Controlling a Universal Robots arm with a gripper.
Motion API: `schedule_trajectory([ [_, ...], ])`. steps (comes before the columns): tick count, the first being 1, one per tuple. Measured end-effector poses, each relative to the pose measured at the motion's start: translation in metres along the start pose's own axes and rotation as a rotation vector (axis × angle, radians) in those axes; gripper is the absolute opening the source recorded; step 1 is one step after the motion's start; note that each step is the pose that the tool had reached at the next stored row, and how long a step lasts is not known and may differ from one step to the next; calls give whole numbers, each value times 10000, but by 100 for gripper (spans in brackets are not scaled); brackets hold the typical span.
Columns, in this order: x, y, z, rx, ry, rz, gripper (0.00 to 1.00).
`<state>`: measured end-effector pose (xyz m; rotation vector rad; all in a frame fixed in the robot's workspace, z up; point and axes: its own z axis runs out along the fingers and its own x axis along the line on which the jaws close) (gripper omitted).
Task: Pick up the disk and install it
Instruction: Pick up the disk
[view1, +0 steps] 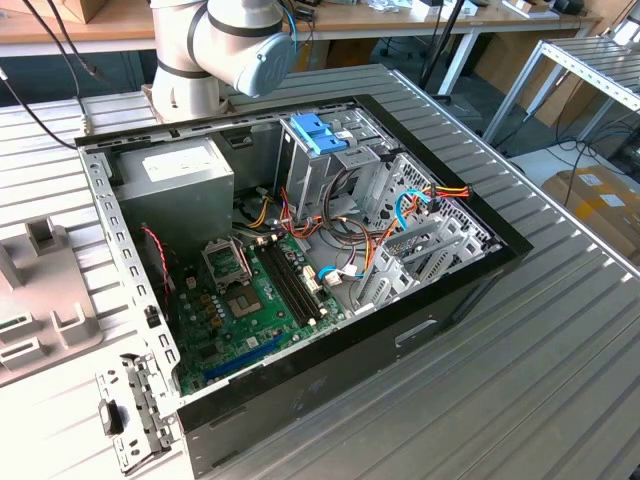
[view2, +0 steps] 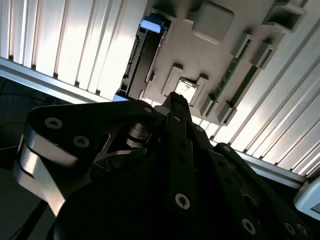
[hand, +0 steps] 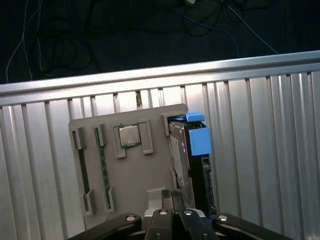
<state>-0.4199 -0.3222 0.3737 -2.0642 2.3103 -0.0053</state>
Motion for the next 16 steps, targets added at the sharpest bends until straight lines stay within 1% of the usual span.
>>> schedule_trajectory([
  [10, 0, 0, 0, -25, -27, -834, 11],
  [11, 0, 0, 0, -31, -33, -1037, 11],
  [15, 0, 0, 0, -40, -42, -1333, 11],
  [16, 0, 0, 1, -44, -47, -1469, 11],
])
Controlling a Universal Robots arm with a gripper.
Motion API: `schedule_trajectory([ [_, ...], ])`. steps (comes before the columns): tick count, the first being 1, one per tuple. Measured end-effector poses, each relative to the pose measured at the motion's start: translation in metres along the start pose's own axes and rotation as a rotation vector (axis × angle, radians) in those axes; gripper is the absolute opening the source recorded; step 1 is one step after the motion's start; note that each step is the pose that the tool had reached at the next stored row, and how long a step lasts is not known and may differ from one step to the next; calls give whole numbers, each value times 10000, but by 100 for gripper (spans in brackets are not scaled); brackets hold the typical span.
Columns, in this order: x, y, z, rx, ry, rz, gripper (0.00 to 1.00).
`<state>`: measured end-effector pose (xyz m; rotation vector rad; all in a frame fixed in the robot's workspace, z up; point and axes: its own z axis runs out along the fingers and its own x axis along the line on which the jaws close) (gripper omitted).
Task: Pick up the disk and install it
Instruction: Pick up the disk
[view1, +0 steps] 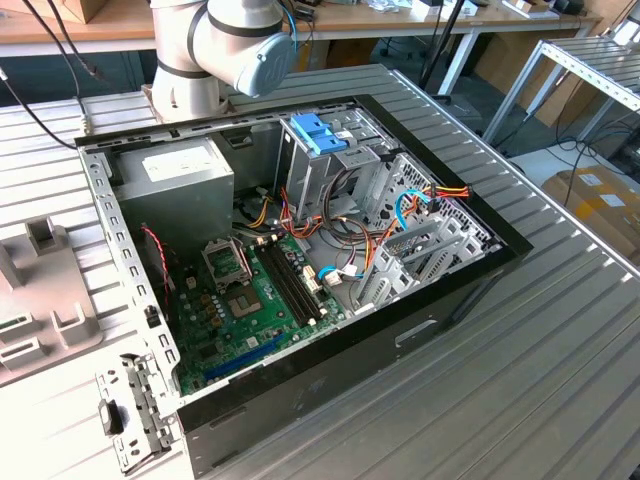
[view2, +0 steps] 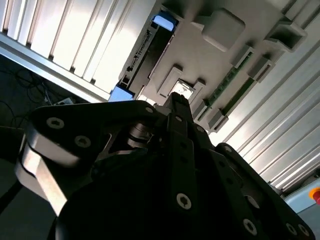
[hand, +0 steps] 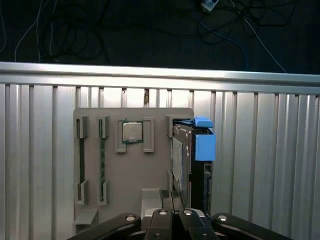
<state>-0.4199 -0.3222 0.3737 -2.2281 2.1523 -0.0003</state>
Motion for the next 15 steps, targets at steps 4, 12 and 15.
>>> schedule_trajectory([
  [4, 0, 0, 0, -11, -10, -345, 11],
  [12, 0, 0, 0, -21, -21, -681, 11],
  [15, 0, 0, 0, -21, -22, -693, 24],
])
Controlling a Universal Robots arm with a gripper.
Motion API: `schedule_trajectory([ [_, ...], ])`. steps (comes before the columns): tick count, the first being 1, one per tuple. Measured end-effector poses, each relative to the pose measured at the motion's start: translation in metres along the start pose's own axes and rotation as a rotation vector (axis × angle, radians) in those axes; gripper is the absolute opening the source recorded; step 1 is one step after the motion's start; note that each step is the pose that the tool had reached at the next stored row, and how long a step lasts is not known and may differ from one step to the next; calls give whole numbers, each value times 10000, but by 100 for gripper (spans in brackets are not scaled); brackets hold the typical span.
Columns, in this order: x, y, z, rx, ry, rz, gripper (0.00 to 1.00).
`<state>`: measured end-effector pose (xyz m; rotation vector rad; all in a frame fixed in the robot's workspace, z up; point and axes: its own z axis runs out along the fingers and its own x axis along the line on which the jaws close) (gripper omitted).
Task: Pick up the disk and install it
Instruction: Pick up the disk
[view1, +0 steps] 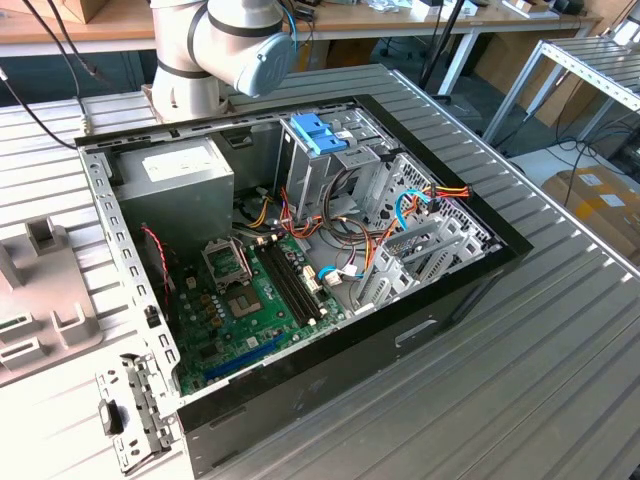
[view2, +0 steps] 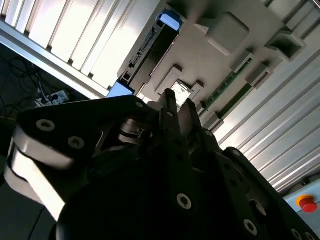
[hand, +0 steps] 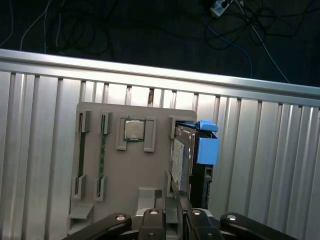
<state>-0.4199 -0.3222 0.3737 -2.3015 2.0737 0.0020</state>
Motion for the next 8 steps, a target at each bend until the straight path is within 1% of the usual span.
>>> schedule_trajectory([
  [3, 0, 0, 0, -1, 0, -18, 42],
  [8, 0, 0, 0, -1, -1, -38, 42],
])
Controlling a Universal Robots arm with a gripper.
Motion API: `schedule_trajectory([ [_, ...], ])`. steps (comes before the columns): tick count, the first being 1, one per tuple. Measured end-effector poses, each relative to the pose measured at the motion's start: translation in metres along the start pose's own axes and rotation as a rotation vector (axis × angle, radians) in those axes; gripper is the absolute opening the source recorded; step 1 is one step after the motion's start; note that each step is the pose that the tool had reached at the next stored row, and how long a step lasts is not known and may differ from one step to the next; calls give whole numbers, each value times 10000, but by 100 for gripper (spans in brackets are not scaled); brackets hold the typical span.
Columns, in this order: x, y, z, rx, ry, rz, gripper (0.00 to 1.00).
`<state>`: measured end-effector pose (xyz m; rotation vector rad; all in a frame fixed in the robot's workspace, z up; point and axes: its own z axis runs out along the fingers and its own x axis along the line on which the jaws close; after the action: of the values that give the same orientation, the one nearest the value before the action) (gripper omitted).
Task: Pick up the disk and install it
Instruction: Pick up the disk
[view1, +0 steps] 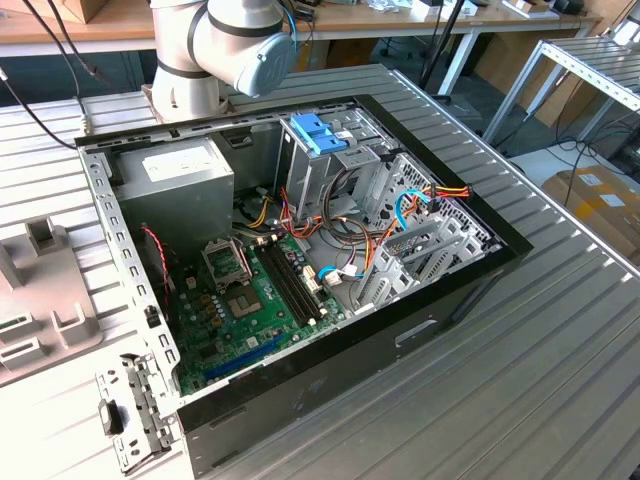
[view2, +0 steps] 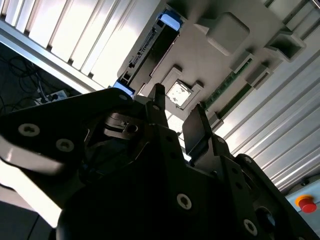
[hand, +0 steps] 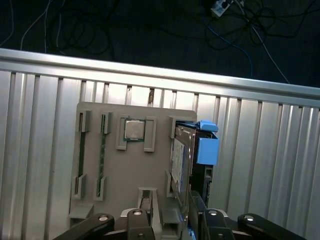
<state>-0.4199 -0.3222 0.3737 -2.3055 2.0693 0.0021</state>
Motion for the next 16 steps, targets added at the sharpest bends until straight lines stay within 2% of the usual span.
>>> schedule_trajectory([
  [9, -5, 21, 17, 2, -1, -7, 42],
  [16, -86, 44, 37, 3, 2, 69, 42],
])
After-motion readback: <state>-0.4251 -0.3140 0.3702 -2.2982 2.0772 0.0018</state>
